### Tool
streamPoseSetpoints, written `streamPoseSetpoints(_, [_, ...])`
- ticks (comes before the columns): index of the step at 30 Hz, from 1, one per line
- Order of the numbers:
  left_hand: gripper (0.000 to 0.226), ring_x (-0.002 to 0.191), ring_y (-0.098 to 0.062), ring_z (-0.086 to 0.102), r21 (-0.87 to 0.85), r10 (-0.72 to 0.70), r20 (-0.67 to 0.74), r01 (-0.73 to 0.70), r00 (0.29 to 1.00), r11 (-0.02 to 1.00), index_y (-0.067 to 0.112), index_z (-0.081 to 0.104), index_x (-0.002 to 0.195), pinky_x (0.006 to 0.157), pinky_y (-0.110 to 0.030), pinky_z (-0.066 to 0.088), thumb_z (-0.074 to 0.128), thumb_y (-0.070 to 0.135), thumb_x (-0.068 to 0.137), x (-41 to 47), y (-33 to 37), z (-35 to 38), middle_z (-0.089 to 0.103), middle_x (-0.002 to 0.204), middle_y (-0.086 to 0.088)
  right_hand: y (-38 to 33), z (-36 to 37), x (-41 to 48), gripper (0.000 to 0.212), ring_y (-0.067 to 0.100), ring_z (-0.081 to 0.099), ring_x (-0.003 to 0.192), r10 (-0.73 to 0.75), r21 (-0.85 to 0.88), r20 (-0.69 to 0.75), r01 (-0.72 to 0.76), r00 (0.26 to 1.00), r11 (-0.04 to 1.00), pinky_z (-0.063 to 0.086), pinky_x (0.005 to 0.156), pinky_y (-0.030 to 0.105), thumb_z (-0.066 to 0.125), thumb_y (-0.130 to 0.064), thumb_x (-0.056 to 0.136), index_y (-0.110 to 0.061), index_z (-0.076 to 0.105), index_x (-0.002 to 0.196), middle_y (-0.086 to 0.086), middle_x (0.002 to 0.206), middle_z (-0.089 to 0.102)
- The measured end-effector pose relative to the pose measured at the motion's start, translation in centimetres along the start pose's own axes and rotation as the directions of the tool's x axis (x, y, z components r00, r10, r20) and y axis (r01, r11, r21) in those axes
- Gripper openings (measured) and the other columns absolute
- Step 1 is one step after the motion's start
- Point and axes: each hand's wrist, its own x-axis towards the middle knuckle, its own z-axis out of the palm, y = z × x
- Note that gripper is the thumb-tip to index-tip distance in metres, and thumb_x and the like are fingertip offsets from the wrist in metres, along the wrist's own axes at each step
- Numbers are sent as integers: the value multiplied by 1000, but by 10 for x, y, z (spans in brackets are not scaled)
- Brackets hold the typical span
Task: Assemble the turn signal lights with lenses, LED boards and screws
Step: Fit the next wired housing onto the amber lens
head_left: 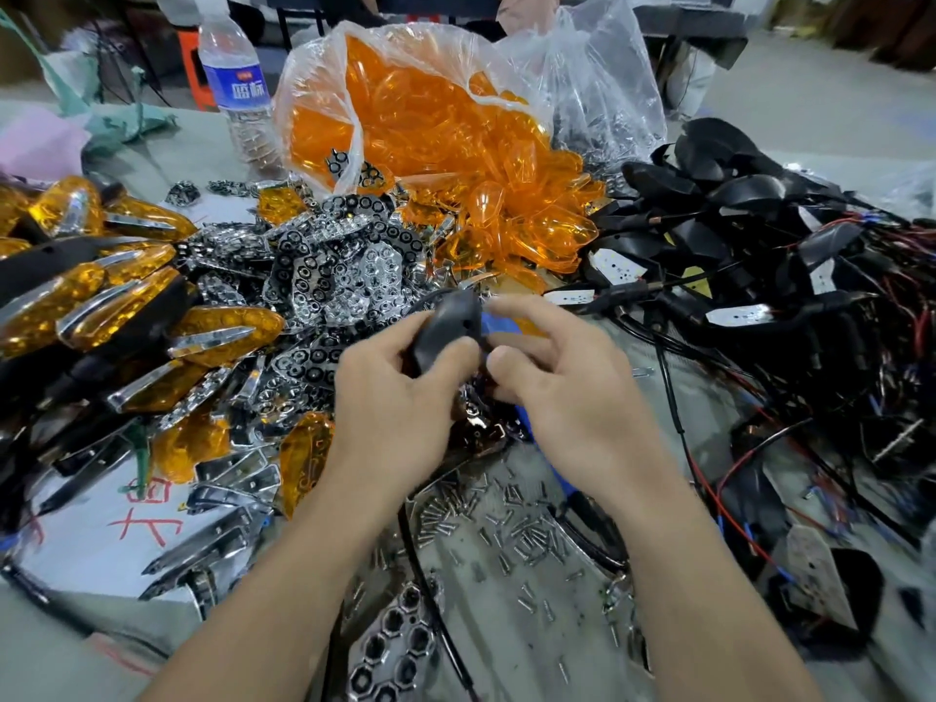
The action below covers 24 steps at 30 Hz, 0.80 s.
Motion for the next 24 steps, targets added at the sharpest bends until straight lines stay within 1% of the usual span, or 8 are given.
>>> streamPoseSetpoints(3, [14,51,-20,64,-276,-206,-69,180,976,944,23,81,83,49,-31,58,71,17,91,9,-2,-8,70,65,-7,-6,-5,-6,22,12,67,67,-142,-408,-5,128,990,904,55,72,35,67,-12,87,-30,78,81,-8,71,74])
streamPoseSetpoints(7, [12,50,-22,61,-430,-321,-69,262,945,864,5,77,92,53,-32,61,68,11,97,14,-4,-11,69,66,-7,-18,1,-16,13,18,62,81,-3,-759,258,205,966,618,41,88,30,71,-20,84,-28,81,83,-7,73,69])
streamPoseSetpoints(9, [12,51,-22,61,-442,-330,-59,272,942,855,3,77,95,54,-32,62,68,11,97,15,-3,-11,69,68,-8,-20,9,-21,7,21,63,86,34,-816,341,278,940,506,35,100,35,71,-21,83,-23,77,87,-5,79,68])
streamPoseSetpoints(15, [11,53,-22,60,-452,-349,-21,302,937,839,5,77,101,52,-29,59,68,11,98,13,0,-13,70,80,-14,-18,24,-23,17,21,51,69,55,-825,372,303,927,478,36,106,37,61,-10,86,-25,67,93,-6,76,59])
streamPoseSetpoints(17, [10,53,-20,59,-438,-326,16,300,945,848,9,77,102,51,-26,57,67,10,98,12,1,-14,69,79,-12,-16,23,-24,19,22,57,75,59,-813,366,288,929,507,37,103,35,61,-10,86,-24,69,93,-5,77,62])
streamPoseSetpoints(20, [16,54,-20,57,-380,-276,41,270,960,885,19,78,88,49,-24,55,69,8,96,11,2,-16,66,66,0,-14,17,-21,16,19,64,75,89,-706,295,154,951,691,44,78,27,65,-13,85,-26,75,84,-3,72,68])
streamPoseSetpoints(22, [19,52,-19,57,-343,-250,69,258,966,903,22,80,84,49,-23,54,72,8,94,11,2,-17,67,66,3,-8,8,-15,15,10,64,64,40,-530,168,56,985,846,48,59,23,70,-20,87,-30,75,77,-9,67,70])
streamPoseSetpoints(24, [25,53,-18,60,-310,-212,102,233,972,922,33,83,82,50,-24,55,76,10,91,9,3,-18,72,72,2,-3,1,-9,17,9,64,56,-27,-278,11,29,1000,960,50,55,27,74,-17,87,-29,76,75,-11,63,70])
